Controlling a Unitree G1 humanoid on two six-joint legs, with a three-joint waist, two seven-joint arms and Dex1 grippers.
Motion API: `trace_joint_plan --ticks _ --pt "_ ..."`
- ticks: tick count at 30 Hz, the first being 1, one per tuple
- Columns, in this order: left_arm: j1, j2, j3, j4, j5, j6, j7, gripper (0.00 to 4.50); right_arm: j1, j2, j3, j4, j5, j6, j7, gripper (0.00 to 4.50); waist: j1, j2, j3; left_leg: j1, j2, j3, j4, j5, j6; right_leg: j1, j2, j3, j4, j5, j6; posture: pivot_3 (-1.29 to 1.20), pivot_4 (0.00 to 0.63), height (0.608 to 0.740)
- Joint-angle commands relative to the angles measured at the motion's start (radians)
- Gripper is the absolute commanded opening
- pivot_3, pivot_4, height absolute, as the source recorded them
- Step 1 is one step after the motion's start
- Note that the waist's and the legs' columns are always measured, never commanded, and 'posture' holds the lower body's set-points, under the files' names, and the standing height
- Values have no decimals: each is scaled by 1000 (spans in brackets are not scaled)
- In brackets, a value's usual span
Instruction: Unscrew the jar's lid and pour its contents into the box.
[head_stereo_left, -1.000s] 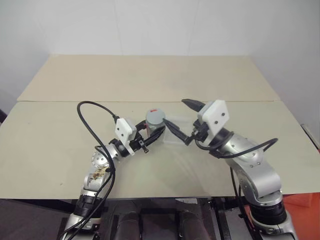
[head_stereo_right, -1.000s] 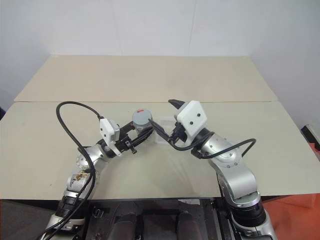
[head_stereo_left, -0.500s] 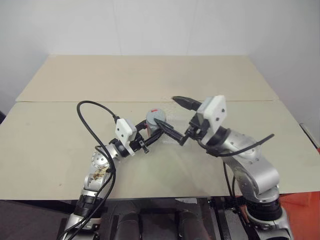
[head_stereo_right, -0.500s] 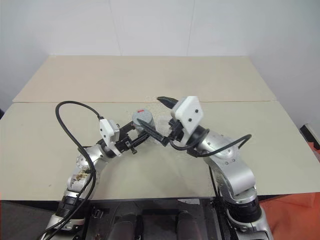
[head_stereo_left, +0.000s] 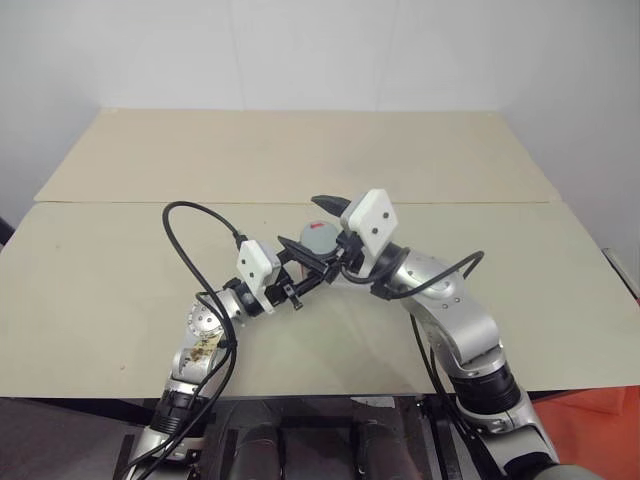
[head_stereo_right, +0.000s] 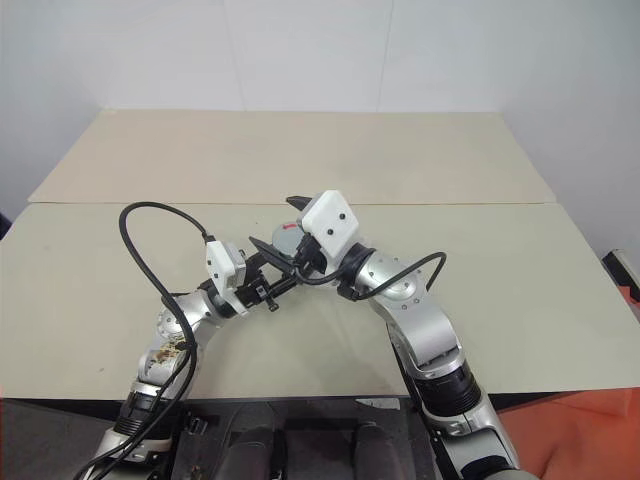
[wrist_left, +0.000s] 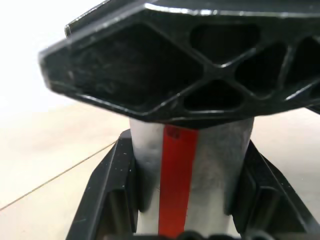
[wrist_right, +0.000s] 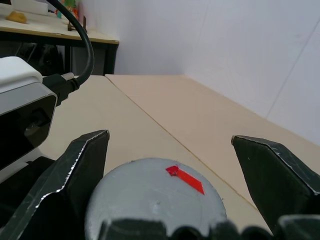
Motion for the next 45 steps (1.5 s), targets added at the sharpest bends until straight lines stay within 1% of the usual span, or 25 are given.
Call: trace_joint_plan --ticks 1,11,20,26,31,35,37,42,45 --pt "5 5 14 -45 -12 -25 3 1922 25 -20 -42 -65 10 -20 7 4482 0 0 0 0 0 0 0 0 0 0 0 0 0 0 0 0 150 740" --pt "-3 18 37 -21 -28 -28 -8 1922 98 -94 -86 -137 30 -14 26 4482 0 0 0 0 0 0 0 0 0 0 0 0 0 0 0 0 150 740" --pt "-10 18 42 -6 -26 -37 -16 1922 137 -153 -136 -145 38 -26 39 4482 0 0 0 0 0 0 0 0 0 0 0 0 0 0 0 0 150 740" --pt "-6 14 41 0 -19 -45 -23 1922 153 -218 -170 -136 54 -55 94 4482 0 0 0 0 0 0 0 0 0 0 0 0 0 0 0 0 150 740" --pt "-8 12 39 8 -15 -50 -24 1922 155 -229 -171 -141 66 -54 120 4482 -2 0 0 0 0 0 0 0 0 0 0 0 0 0 0 0 150 740" --pt "-11 11 38 12 -10 -55 -21 1922 157 -253 -175 -201 158 -22 203 4482 0 0 0 0 0 0 0 0 0 0 0 0 0 0 0 0 150 740" --pt "-12 8 34 14 -6 -58 -19 1922 141 -248 -157 -207 154 -16 197 4482 0 0 0 0 0 0 0 0 0 0 0 0 0 0 0 0 150 740" --pt "-17 -1 17 14 5 -67 -21 1922 68 -180 -97 -184 149 18 161 4482 -3 0 0 1 0 0 0 0 0 0 0 0 1 0 0 0 150 740" --pt "-20 -4 11 15 9 -70 -19 1922 21 -130 -46 -149 111 22 132 4482 -1 0 0 1 0 0 0 0 0 0 1 0 1 0 0 0 150 740"
